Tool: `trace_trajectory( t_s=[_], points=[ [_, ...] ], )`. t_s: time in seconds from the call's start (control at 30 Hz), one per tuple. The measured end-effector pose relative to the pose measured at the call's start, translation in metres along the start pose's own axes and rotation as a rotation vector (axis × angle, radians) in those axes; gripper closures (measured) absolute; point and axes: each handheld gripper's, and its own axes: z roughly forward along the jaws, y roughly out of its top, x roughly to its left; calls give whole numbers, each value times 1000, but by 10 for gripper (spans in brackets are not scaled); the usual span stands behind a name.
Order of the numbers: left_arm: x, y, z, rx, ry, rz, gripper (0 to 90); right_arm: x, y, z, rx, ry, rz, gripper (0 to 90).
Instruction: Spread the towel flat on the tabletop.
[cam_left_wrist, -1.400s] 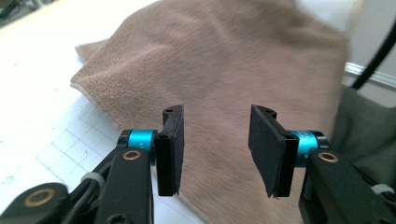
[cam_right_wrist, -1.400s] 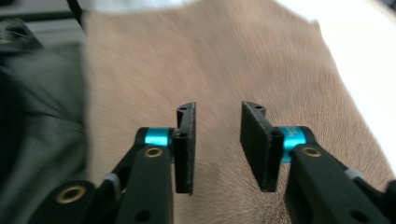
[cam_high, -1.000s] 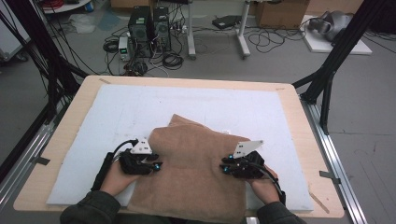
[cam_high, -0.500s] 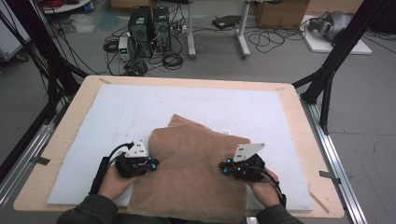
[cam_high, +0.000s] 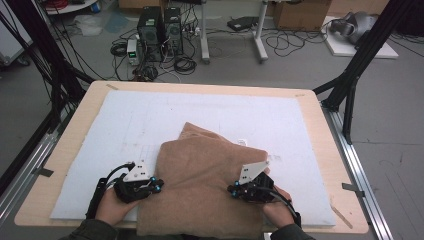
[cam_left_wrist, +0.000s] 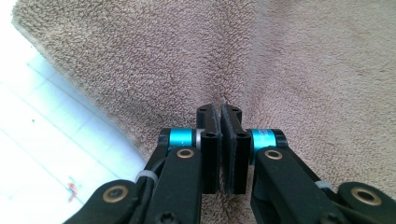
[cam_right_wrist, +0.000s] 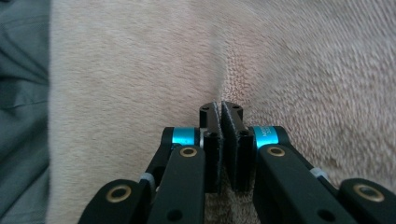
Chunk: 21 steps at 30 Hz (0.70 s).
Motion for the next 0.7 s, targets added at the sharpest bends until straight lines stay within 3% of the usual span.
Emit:
trace_trajectory(
  t_s=[0.27,0.4,0.5,0.53,0.63,0.7],
  points=[
    [-19,-9,-34,-24,-6,17,864,28,12,-16,-59,51,-53,874],
    [-30,-11,-55,-42,-13,34,863,47,21,-33,-124,99,-90,870],
    [-31,-7,-64,-62,-25,31,784,53,29,-52,-195,101,-93,769],
    [-29,-5,-63,-65,-18,31,710,51,31,-55,-192,72,-97,752],
    [-20,0,-53,-75,-21,19,623,36,28,-53,-107,-18,-90,681],
    [-11,4,-38,-71,-19,1,553,22,17,-42,-61,-10,-42,644]
  ],
)
